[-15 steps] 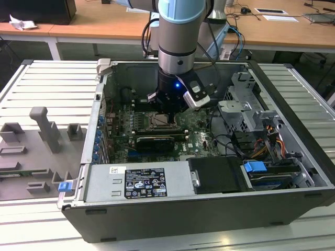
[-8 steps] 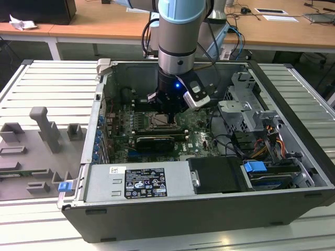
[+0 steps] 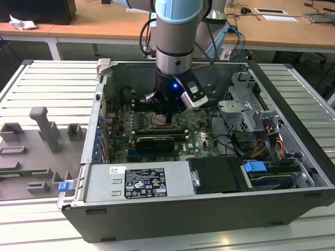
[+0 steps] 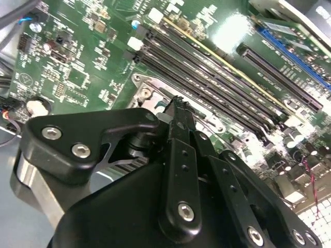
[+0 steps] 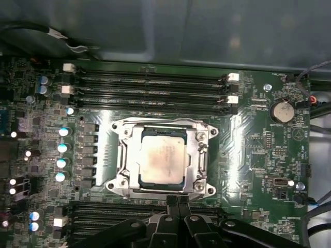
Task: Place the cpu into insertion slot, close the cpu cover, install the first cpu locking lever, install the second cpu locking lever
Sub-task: 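Install the second cpu locking lever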
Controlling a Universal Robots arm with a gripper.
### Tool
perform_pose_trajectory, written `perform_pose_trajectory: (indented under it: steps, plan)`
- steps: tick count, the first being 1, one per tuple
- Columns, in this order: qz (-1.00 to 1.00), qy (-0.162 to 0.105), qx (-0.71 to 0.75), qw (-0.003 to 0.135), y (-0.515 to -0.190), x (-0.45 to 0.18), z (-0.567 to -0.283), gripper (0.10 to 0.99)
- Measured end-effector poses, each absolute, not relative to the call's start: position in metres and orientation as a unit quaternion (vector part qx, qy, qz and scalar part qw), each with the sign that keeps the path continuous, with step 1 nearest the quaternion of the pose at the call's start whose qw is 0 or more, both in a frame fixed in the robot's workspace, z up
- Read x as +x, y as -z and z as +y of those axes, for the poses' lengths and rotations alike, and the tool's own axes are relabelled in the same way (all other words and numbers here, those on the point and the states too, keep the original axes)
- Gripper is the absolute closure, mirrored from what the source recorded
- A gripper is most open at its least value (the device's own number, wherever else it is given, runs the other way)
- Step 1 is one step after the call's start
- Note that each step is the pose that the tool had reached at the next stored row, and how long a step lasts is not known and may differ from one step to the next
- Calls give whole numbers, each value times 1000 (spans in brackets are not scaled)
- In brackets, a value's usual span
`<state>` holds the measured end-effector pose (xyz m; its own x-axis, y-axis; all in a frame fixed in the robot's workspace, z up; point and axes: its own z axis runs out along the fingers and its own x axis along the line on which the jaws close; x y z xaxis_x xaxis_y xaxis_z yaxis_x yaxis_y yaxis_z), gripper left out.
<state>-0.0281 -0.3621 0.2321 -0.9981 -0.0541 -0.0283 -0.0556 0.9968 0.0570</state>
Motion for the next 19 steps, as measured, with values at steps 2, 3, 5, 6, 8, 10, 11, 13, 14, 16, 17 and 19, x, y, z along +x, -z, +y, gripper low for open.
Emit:
perform_pose_trajectory:
  steps: [2, 3, 5, 6, 8, 10, 11, 13, 14, 16, 17, 19]
  plan:
    - [999, -29, -28, 13, -232, -30, -362, 980]
    - [999, -29, -28, 13, -232, -32, -362, 980]
    - [999, -29, -28, 13, -232, -36, -362, 980]
    - [999, -29, -28, 13, -232, -41, -363, 980]
    - [999, -31, -28, 13, -232, -42, -366, 980]
    - [999, -35, -28, 14, -232, -43, -368, 980]
    - [999, -36, -28, 14, -232, -44, -369, 980]
    - [999, -38, -28, 14, -232, -49, -370, 980]
    - [999, -39, -28, 14, -232, -53, -371, 980]
    - [999, -41, -28, 14, -232, -60, -371, 980]
    - [999, -41, -28, 14, -231, -62, -371, 980]
    - [999, -41, -28, 14, -229, -63, -371, 980]
